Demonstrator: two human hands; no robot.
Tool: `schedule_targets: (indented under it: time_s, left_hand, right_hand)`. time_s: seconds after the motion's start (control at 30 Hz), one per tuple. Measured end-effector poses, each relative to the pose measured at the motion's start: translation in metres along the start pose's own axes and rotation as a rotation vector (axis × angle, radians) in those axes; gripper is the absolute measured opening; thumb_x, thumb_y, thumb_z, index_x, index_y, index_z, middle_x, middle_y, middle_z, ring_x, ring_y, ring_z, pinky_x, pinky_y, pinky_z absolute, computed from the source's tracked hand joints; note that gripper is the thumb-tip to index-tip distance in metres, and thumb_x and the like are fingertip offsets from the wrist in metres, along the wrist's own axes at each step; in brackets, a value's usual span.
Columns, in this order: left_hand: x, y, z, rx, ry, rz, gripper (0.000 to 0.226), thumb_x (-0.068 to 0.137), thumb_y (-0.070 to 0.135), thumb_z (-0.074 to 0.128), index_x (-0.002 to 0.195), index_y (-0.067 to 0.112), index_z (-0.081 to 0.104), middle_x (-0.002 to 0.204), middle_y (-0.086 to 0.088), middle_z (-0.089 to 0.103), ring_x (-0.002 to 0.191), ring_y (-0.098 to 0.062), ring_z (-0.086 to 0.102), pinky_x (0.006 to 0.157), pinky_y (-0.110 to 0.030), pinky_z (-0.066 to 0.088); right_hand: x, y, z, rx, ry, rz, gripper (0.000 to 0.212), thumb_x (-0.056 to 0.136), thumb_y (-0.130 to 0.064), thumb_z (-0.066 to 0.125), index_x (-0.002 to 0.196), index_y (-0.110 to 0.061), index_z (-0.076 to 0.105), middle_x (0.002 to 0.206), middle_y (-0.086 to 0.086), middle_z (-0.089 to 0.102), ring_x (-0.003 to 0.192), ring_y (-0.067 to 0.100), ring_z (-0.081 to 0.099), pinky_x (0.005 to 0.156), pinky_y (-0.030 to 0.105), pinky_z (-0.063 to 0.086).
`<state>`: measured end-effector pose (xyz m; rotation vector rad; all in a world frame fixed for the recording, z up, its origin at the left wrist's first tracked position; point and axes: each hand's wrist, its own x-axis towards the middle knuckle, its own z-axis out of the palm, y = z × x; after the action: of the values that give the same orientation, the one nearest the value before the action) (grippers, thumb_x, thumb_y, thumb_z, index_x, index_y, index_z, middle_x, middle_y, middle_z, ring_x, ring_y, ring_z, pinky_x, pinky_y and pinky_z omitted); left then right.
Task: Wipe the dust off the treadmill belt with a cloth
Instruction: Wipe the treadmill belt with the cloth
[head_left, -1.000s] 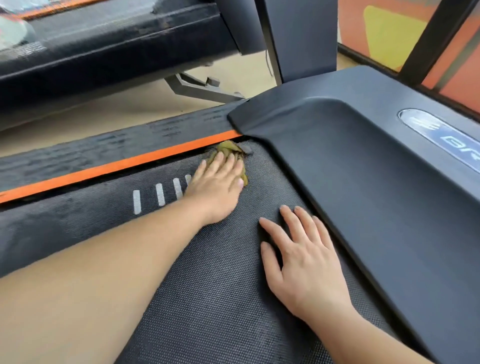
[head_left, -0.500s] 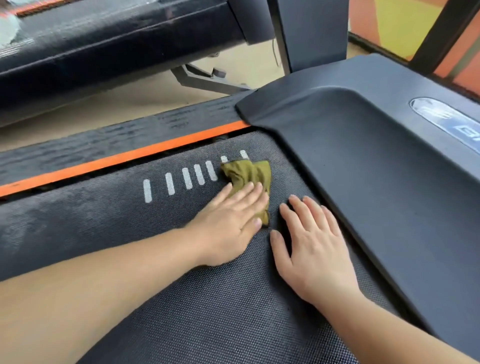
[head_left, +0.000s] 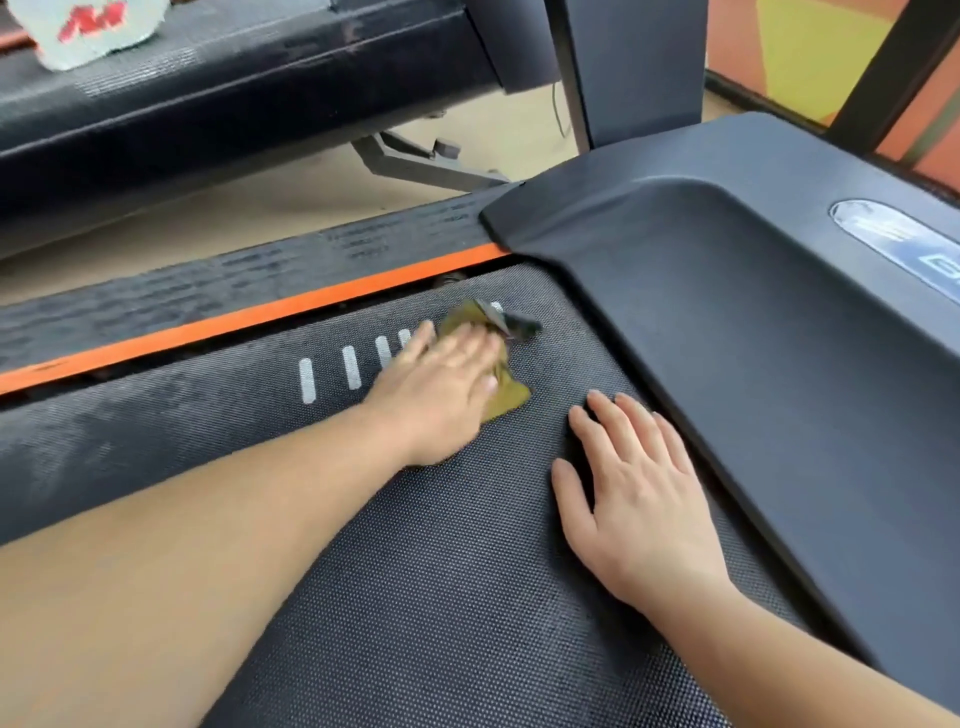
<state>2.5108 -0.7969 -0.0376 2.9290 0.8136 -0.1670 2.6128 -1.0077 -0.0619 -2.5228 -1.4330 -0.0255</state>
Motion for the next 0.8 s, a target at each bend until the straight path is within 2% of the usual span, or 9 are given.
schedule_targets:
  time_s: [0.07, 0.2, 0.23, 0.3, 0.4, 0.53, 0.67, 0.73, 0.8]
  left_hand:
    - [0.005, 0.025, 0.005, -0.061, 0.028, -0.17, 0.059, 0.105, 0.043, 0.011, 0.16, 0.022, 0.005, 0.168, 0.004, -0.004, 0.153, -0.009, -0.011, 0.123, -0.043, -0.013]
    - [-0.016, 0.069, 0.0, -0.346, -0.121, 0.072, 0.055, 0.107, 0.04, 0.023, 0.159, 0.023, 0.019, 0.167, 0.007, 0.008, 0.153, -0.007, -0.003, 0.124, -0.039, -0.011]
    - [-0.021, 0.061, -0.012, -0.494, -0.152, 0.053, 0.053, 0.107, 0.04, 0.029, 0.157, 0.025, 0.026, 0.166, 0.009, 0.017, 0.153, -0.006, 0.002, 0.124, -0.037, -0.009]
    - [-0.036, 0.032, -0.027, -0.631, -0.046, -0.045, 0.053, 0.103, 0.047, 0.041, 0.154, 0.033, 0.035, 0.163, 0.013, 0.026, 0.152, -0.007, 0.008, 0.125, -0.035, -0.002]
    - [-0.076, 0.0, -0.027, -0.438, 0.107, 0.007, 0.074, 0.094, 0.062, 0.046, 0.158, 0.039, 0.015, 0.166, 0.018, 0.002, 0.151, 0.001, -0.008, 0.126, -0.038, -0.002]
    - [-0.115, -0.009, 0.004, -0.133, 0.013, -0.183, 0.097, 0.088, 0.079, 0.031, 0.156, 0.031, -0.019, 0.161, 0.009, -0.031, 0.147, -0.008, -0.029, 0.124, -0.041, -0.009]
    - [-0.11, 0.0, 0.007, -0.088, -0.016, -0.264, 0.09, 0.09, 0.079, 0.013, 0.159, 0.026, -0.007, 0.166, 0.004, -0.02, 0.15, -0.014, -0.024, 0.123, -0.045, -0.012]
    - [-0.091, -0.002, -0.014, 0.031, 0.032, -0.262, 0.102, 0.081, 0.088, 0.016, 0.159, 0.023, 0.008, 0.168, 0.0, -0.008, 0.153, -0.017, -0.017, 0.123, -0.049, -0.011]
    - [-0.068, -0.006, -0.03, -0.039, 0.018, -0.307, 0.113, 0.073, 0.096, 0.01, 0.159, 0.023, 0.011, 0.167, -0.006, -0.005, 0.154, -0.023, -0.011, 0.123, -0.049, -0.007]
  right_hand:
    - [-0.001, 0.002, 0.001, 0.003, 0.017, 0.001, 0.062, 0.1, -0.054, 0.034, 0.149, -0.021, 0.053, 0.159, -0.001, 0.045, 0.153, 0.023, 0.03, 0.127, 0.048, 0.021]
    - [-0.001, 0.002, 0.003, 0.007, 0.046, -0.012, 0.053, 0.1, -0.045, 0.04, 0.141, -0.018, 0.058, 0.156, 0.003, 0.05, 0.149, 0.027, 0.036, 0.124, 0.05, 0.026]
    - [0.0, 0.003, 0.003, 0.003, 0.042, -0.019, 0.053, 0.1, -0.044, 0.039, 0.141, -0.017, 0.058, 0.156, 0.003, 0.05, 0.149, 0.027, 0.037, 0.124, 0.05, 0.026]
    - [0.0, 0.003, 0.001, -0.006, 0.029, -0.02, 0.055, 0.1, -0.044, 0.038, 0.146, -0.018, 0.055, 0.157, 0.002, 0.048, 0.15, 0.027, 0.035, 0.125, 0.049, 0.024]
    - [-0.002, 0.0, 0.0, -0.022, 0.007, -0.001, 0.057, 0.101, -0.047, 0.035, 0.148, -0.02, 0.053, 0.159, 0.001, 0.045, 0.152, 0.025, 0.032, 0.126, 0.048, 0.021]
    - [-0.002, -0.001, -0.002, -0.017, 0.01, -0.009, 0.058, 0.101, -0.048, 0.033, 0.148, -0.02, 0.054, 0.159, 0.001, 0.046, 0.152, 0.025, 0.032, 0.126, 0.048, 0.021]
    - [-0.001, -0.003, -0.004, -0.011, 0.007, 0.015, 0.059, 0.101, -0.049, 0.033, 0.149, -0.021, 0.053, 0.16, 0.0, 0.045, 0.153, 0.024, 0.03, 0.127, 0.047, 0.02]
    - [0.005, -0.005, -0.001, -0.004, 0.016, 0.013, 0.058, 0.101, -0.048, 0.034, 0.149, -0.02, 0.053, 0.159, 0.0, 0.045, 0.152, 0.024, 0.031, 0.127, 0.047, 0.021]
    - [0.009, -0.005, 0.001, -0.013, 0.024, 0.006, 0.058, 0.1, -0.047, 0.035, 0.148, -0.02, 0.054, 0.158, 0.001, 0.047, 0.151, 0.025, 0.033, 0.126, 0.048, 0.023]
